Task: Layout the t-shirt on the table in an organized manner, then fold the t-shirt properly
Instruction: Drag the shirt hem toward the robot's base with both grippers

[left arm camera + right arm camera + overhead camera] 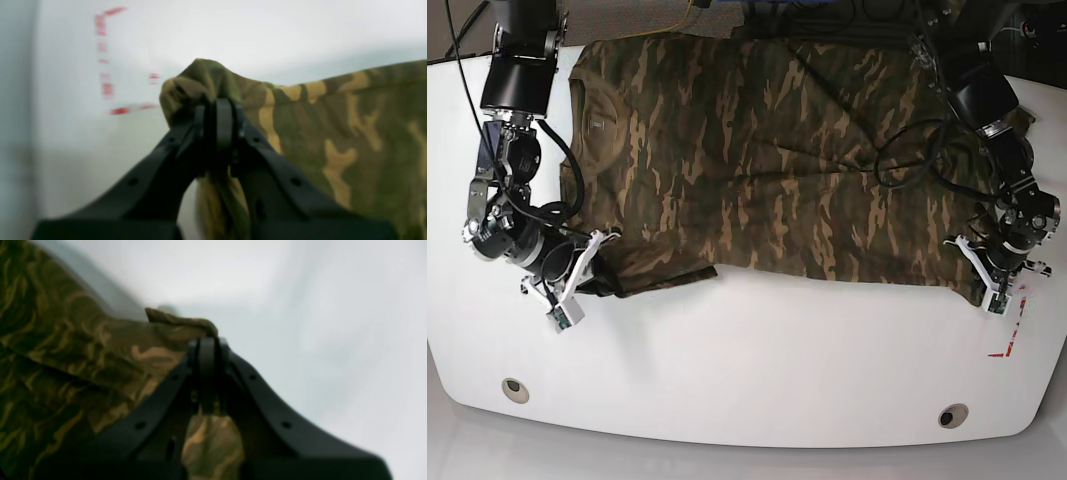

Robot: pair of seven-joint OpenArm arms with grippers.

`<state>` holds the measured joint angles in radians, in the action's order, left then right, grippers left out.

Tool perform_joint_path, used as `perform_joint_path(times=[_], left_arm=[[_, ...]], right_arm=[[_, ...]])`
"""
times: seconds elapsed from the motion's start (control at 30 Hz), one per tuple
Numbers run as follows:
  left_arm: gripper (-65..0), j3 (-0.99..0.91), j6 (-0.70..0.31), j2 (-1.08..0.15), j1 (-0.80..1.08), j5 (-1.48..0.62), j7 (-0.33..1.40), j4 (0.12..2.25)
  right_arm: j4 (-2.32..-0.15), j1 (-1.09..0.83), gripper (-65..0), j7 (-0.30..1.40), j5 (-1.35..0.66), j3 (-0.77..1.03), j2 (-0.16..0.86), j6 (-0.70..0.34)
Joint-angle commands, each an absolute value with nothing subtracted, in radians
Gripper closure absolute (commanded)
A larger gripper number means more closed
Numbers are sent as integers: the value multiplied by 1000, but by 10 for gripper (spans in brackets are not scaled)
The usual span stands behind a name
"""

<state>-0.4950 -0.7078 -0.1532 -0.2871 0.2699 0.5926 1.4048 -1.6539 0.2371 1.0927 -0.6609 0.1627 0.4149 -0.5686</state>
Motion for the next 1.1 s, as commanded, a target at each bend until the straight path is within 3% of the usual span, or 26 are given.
perform_joint_path(times=[0.0,0.57,1.07], left_arm=[[-26,-481,-698,-168,-340,255,575,1469],[-27,-395,-698,-171,-463,260,575,1577],[-30,-394,-698,-191,-572,260,561,1431]], right_arm=[[-1670,302,0,1070,-673,171,447,-568],[-1477,461,0,961,-673,159,479,-573],[-1127,696,0,826,-630,33,510,-573]])
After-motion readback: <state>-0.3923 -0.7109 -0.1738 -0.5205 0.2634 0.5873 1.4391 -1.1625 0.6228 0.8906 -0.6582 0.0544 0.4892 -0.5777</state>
